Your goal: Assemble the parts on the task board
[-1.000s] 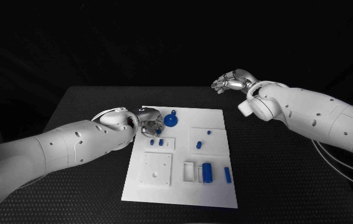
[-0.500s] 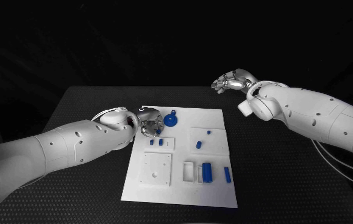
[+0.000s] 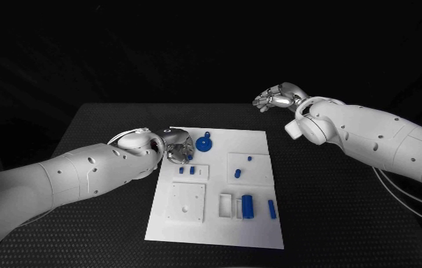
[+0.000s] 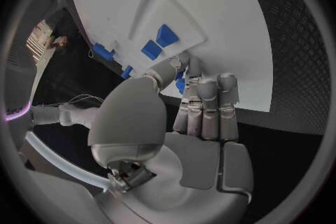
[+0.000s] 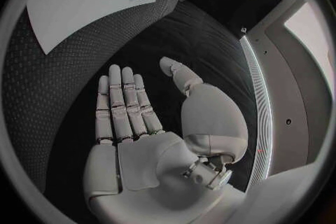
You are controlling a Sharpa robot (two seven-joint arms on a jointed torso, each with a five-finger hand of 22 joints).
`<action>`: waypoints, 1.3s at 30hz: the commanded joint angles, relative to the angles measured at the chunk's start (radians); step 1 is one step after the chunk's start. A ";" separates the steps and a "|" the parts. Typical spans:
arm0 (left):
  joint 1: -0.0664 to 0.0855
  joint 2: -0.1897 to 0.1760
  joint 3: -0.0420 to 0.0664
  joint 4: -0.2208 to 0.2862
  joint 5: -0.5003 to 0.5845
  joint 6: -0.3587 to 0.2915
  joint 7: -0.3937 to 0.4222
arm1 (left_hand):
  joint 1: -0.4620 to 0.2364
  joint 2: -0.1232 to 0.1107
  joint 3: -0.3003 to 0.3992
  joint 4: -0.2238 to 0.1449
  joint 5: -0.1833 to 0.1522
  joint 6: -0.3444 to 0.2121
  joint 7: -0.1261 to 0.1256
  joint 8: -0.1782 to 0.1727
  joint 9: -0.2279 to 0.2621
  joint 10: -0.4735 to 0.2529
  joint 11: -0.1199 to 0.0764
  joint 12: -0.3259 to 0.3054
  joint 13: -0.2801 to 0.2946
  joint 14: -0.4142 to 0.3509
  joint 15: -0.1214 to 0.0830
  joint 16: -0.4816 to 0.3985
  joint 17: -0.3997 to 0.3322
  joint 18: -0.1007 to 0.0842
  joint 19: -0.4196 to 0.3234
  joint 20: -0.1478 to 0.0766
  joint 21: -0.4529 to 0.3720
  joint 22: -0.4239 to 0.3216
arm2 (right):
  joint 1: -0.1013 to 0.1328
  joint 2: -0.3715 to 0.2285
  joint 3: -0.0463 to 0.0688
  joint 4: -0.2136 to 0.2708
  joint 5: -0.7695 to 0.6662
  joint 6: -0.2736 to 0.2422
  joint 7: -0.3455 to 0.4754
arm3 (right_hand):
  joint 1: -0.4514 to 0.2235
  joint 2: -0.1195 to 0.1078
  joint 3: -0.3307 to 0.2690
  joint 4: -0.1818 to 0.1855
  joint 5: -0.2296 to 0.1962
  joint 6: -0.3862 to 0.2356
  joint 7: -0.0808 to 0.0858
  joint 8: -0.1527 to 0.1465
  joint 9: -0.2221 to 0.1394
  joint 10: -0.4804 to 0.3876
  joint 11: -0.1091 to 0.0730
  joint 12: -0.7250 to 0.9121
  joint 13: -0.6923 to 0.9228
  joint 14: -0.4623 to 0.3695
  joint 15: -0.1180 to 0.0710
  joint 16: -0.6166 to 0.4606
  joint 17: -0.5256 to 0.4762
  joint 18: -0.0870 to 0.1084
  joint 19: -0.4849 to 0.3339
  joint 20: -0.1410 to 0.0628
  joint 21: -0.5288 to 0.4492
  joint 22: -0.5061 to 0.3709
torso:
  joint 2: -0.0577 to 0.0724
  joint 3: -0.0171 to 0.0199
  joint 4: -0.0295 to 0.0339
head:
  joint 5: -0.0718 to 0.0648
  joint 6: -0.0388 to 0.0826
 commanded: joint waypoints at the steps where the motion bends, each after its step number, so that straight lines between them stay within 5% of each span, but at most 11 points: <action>1: -0.002 -0.002 -0.001 -0.002 -0.008 0.011 -0.013 | -0.001 -0.010 -0.005 0.001 0.007 -0.008 -0.003 -0.003 -0.006 -0.010 -0.001 0.018 0.011 -0.001 -0.008 0.009 0.003 0.012 0.007 -0.050 0.005 0.018 | 0.000 0.000 0.000 0.000 -0.003 0.011 0.005 | 0.004 0.003 -0.001 0.000 -0.002 -0.008 0.002 0.006 -0.001 0.001 0.002 -0.005 -0.001 -0.007 0.001 -0.005 0.001 -0.014 0.007 0.003 -0.006 0.001 | 0.000 -0.0004 0.0002 | 0.000 0.000; 19: -0.002 -0.030 0.007 -0.012 -0.002 -0.082 0.000 | 0.019 -0.007 0.008 -0.010 0.015 -0.003 -0.004 0.008 -0.012 -0.047 -0.002 0.080 0.045 -0.004 -0.009 0.016 0.004 0.011 0.006 -0.053 0.008 0.017 | -0.001 -0.003 0.000 -0.003 -0.004 0.012 0.005 | 0.005 0.004 0.000 -0.001 -0.003 -0.008 0.002 0.006 -0.002 0.001 0.002 -0.005 -0.001 -0.007 0.001 -0.006 0.001 -0.014 0.007 0.003 -0.008 0.002 | 0.001 0.0001 -0.0002 | 0.003 0.005; 23: -0.001 -0.037 0.021 -0.020 0.059 -0.134 0.019 | 0.021 -0.007 0.017 -0.012 0.017 0.003 -0.001 0.014 -0.013 -0.066 0.001 0.093 0.052 -0.014 -0.006 0.007 -0.001 0.008 -0.003 -0.050 0.002 0.015 | -0.001 -0.004 0.000 -0.002 -0.011 0.018 0.003 | 0.009 0.004 0.001 -0.004 -0.004 -0.008 0.001 0.006 -0.002 0.001 0.002 -0.005 -0.001 -0.007 0.002 -0.006 0.002 -0.014 0.007 0.003 -0.009 0.004 | 0.000 0.0003 -0.0011 | 0.003 0.007; 26: -0.002 -0.044 0.055 -0.019 0.123 -0.157 0.035 | 0.014 -0.009 0.021 -0.008 0.010 0.006 0.006 0.017 -0.014 -0.100 0.010 0.086 0.048 -0.030 0.003 -0.012 -0.013 0.004 -0.017 -0.044 -0.009 0.012 | -0.004 -0.010 0.000 0.011 -0.060 0.028 0.002 | 0.020 0.006 0.006 -0.011 -0.013 -0.007 0.001 0.007 -0.002 0.002 0.002 -0.004 -0.001 -0.006 0.002 -0.007 0.003 -0.013 0.010 0.003 -0.011 0.007 | 0.000 0.0013 -0.0015 | 0.002 0.008; 31: 0.006 -0.074 0.078 -0.015 0.407 -0.178 0.064 | -0.002 -0.015 0.026 0.013 -0.004 0.001 0.018 0.019 -0.017 -0.164 0.036 0.054 0.026 -0.057 0.028 -0.055 -0.039 0.004 -0.038 -0.025 -0.029 0.006 | -0.011 -0.032 0.000 0.051 -0.207 0.060 -0.007 | 0.062 0.012 0.031 -0.026 -0.060 0.000 -0.002 0.013 -0.003 0.008 -0.001 -0.001 0.000 0.002 -0.001 -0.007 0.008 -0.010 0.022 0.002 -0.017 0.015 | 0.000 0.0036 -0.0014 | -0.002 0.016; 37: 0.025 -0.113 0.080 0.019 0.805 -0.187 0.128 | -0.052 -0.019 0.021 0.060 -0.037 -0.007 0.036 0.027 -0.017 -0.189 0.063 0.033 -0.002 -0.122 0.059 -0.202 -0.117 -0.005 -0.113 0.013 -0.124 -0.035 | -0.021 -0.064 -0.001 0.106 -0.579 0.122 -0.016 | 0.124 0.015 0.084 -0.027 -0.128 0.037 -0.018 0.033 0.001 0.046 -0.016 0.008 0.002 0.040 -0.016 0.005 0.019 0.001 0.063 0.001 -0.016 0.026 | 0.000 0.0014 0.0003 | -0.013 0.022; 39: 0.029 -0.131 0.081 0.048 0.914 -0.175 0.158 | -0.077 -0.016 0.013 0.085 -0.079 -0.010 0.036 0.029 -0.017 -0.187 0.066 0.033 -0.009 -0.132 0.063 -0.245 -0.138 -0.011 -0.127 0.018 -0.151 -0.047 | -0.027 -0.080 -0.005 0.128 -0.649 0.135 -0.026 | 0.135 0.011 0.100 -0.027 -0.154 0.056 -0.029 0.041 0.003 0.071 -0.025 0.008 0.001 0.060 -0.026 0.012 0.024 0.008 0.086 0.000 -0.012 0.028 | 0.000 0.0022 0.0002 | -0.016 0.023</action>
